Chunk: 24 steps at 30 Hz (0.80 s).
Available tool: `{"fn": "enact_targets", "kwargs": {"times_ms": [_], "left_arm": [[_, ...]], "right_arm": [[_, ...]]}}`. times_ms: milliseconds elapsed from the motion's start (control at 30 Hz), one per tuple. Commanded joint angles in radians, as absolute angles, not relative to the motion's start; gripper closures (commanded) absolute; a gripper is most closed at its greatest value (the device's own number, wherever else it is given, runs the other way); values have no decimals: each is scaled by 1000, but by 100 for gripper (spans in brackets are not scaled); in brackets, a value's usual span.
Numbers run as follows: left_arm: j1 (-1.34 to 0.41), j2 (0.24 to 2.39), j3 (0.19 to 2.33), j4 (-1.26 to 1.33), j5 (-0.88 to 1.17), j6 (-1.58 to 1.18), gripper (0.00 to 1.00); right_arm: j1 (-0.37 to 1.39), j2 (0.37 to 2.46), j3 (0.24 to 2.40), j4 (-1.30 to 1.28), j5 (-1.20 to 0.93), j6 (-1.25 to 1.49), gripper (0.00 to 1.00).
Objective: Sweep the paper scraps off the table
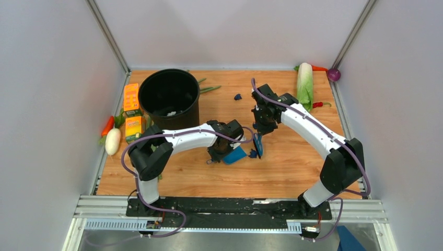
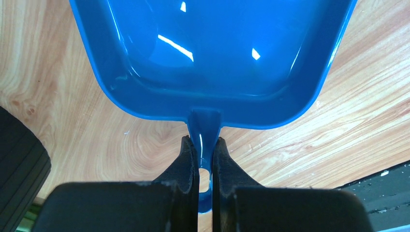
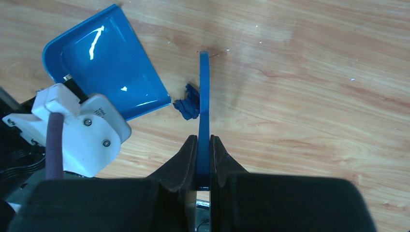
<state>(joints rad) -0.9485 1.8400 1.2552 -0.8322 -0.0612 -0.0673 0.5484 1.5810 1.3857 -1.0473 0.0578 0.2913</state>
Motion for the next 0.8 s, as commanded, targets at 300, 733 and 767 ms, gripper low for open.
{"fn": "enact_targets", "kwargs": {"times_ms": [300, 733, 767], "left_arm": [[-986, 1761, 1210, -861, -156, -28, 100], [-1052, 1706, 1163, -900, -152, -68, 100], [-1063, 1712, 1172, -907, -143, -64, 100]], "right_arm": [[565, 1516, 1353, -1014, 26, 353, 100], [566, 1511, 1338, -1015, 29, 359, 100], [565, 1511, 1342, -1014, 29, 360, 100]]}}
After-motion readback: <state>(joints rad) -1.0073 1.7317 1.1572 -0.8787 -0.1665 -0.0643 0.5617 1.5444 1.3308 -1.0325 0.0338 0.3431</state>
